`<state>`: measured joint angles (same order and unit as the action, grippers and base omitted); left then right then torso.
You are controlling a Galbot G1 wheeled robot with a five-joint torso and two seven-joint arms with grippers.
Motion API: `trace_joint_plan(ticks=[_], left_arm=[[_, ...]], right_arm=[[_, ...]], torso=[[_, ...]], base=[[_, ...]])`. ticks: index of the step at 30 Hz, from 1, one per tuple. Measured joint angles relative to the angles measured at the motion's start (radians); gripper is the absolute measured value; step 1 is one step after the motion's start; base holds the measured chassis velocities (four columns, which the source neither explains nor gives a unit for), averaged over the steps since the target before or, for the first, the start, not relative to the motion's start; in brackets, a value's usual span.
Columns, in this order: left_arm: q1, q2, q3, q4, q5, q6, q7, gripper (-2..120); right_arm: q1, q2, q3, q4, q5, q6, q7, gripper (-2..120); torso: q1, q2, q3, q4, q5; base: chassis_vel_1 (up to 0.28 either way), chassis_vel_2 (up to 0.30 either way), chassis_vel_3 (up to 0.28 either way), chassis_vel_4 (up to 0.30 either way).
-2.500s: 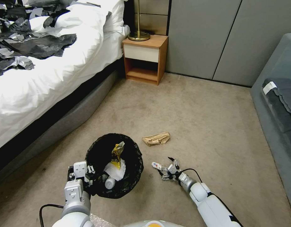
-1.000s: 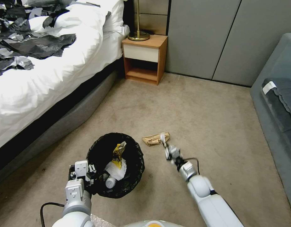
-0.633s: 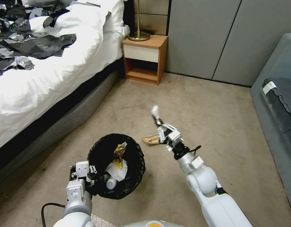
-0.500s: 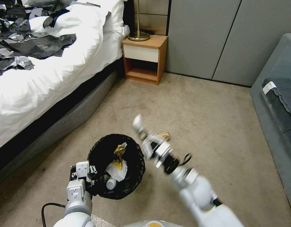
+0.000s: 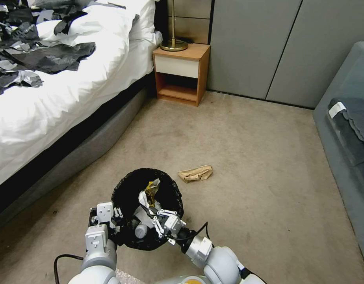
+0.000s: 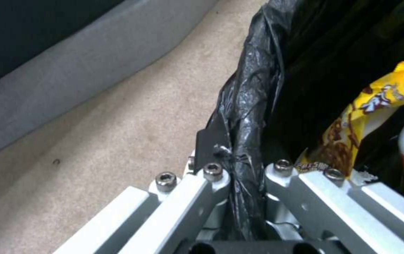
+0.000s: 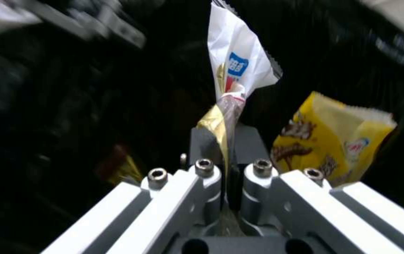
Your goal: Pick up the trash bin, then pick up the garbage from the floor and place it into the trash bin.
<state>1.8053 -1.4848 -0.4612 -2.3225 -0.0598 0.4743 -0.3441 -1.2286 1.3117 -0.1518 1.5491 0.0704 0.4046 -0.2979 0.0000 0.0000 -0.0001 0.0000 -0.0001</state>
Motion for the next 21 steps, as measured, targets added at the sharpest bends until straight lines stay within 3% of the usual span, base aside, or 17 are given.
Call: trace_joint_plan(ticks=[2, 11, 14, 21], left_arm=[[0.001, -0.002, 0.006, 0.0, 0.004, 0.0, -0.001, 1], [0.006, -0.007, 0.019, 0.004, 0.006, 0.0, -0.001, 1], [0.007, -0.005, 0.019, 0.004, 0.006, 0.0, -0.001, 1], [0.006, -0.004, 0.019, 0.004, 0.006, 0.0, -0.002, 1]], right_arm=[[0.017, 0.008, -0.001, -0.016, -0.002, -0.015, 0.003, 2], [0.055, 0.022, -0.01, -0.04, -0.003, -0.028, 0.003, 32], [0.057, 0.02, -0.012, -0.034, -0.003, -0.034, 0.002, 55], [0.046, 0.014, -0.011, -0.013, -0.004, -0.036, 0.02, 78]], torso=[[0.0, 0.0, 0.0, 0.0, 0.0001], [0.0, 0.0, 0.0, 0.0001, 0.0001], [0.0, 0.0, 0.0, 0.0, 0.0], [0.0, 0.0, 0.0, 0.0, 0.0001]], base=[[0.0, 0.0, 0.0, 0.0], [0.0, 0.0, 0.0, 0.0], [0.0, 0.0, 0.0, 0.0], [0.0, 0.0, 0.0, 0.0]])
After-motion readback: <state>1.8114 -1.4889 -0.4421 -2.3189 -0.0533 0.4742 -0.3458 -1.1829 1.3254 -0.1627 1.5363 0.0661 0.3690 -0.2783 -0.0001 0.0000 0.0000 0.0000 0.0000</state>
